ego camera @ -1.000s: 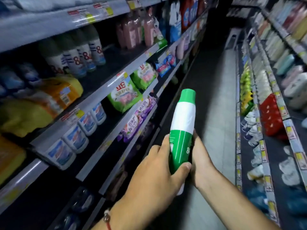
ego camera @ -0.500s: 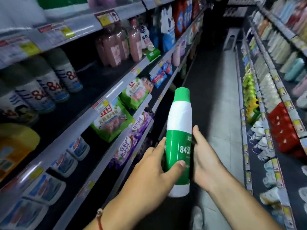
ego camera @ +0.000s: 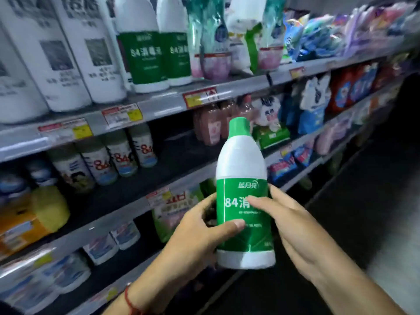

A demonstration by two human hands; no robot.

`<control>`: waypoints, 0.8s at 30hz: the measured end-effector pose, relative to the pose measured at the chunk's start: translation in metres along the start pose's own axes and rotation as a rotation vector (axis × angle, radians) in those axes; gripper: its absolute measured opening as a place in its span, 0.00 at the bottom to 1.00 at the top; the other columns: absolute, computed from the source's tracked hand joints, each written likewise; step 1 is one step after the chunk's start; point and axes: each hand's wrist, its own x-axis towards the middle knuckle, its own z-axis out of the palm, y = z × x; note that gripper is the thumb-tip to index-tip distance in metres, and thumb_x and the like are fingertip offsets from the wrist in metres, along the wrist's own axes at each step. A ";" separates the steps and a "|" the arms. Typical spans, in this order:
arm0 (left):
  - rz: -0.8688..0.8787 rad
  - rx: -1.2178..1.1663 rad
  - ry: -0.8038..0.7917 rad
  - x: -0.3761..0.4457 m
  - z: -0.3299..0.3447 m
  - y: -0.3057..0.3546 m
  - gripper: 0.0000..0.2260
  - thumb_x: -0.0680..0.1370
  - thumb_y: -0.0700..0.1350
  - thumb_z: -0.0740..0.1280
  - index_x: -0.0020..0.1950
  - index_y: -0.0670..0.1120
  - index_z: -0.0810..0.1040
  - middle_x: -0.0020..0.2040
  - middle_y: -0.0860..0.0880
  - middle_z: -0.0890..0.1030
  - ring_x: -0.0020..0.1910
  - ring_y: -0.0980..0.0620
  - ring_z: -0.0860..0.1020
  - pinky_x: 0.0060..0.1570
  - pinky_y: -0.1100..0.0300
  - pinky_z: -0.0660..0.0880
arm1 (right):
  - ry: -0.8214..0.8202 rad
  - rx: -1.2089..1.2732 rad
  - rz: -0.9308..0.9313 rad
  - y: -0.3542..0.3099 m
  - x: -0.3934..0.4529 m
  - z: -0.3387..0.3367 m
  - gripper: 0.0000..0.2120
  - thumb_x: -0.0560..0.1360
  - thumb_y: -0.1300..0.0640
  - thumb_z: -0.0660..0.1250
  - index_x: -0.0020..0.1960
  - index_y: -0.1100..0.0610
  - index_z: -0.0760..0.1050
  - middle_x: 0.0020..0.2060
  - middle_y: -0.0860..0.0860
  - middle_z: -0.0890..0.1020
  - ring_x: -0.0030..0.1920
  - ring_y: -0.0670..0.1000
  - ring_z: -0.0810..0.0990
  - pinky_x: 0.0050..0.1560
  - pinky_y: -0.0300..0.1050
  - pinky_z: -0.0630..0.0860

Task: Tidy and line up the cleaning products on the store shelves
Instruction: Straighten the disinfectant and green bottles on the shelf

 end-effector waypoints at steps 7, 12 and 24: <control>0.205 0.127 0.336 0.033 -0.029 0.047 0.29 0.67 0.45 0.81 0.66 0.62 0.77 0.50 0.51 0.86 0.52 0.52 0.84 0.50 0.58 0.81 | -0.201 -0.160 -0.166 -0.058 0.061 0.029 0.14 0.78 0.55 0.69 0.62 0.46 0.78 0.49 0.47 0.87 0.47 0.47 0.87 0.40 0.39 0.82; 0.395 0.103 0.397 0.056 -0.057 0.084 0.26 0.69 0.44 0.75 0.64 0.60 0.76 0.48 0.51 0.87 0.48 0.53 0.86 0.45 0.63 0.80 | -0.240 -0.337 -0.334 -0.101 0.107 0.067 0.19 0.73 0.45 0.74 0.62 0.42 0.76 0.51 0.44 0.86 0.47 0.44 0.86 0.49 0.45 0.84; 0.780 0.703 0.577 0.169 -0.118 0.161 0.32 0.75 0.45 0.75 0.74 0.64 0.67 0.55 0.55 0.84 0.49 0.55 0.84 0.47 0.51 0.83 | -0.047 -0.548 -0.769 -0.196 0.205 0.112 0.30 0.65 0.49 0.82 0.63 0.50 0.73 0.50 0.42 0.82 0.48 0.38 0.80 0.41 0.24 0.74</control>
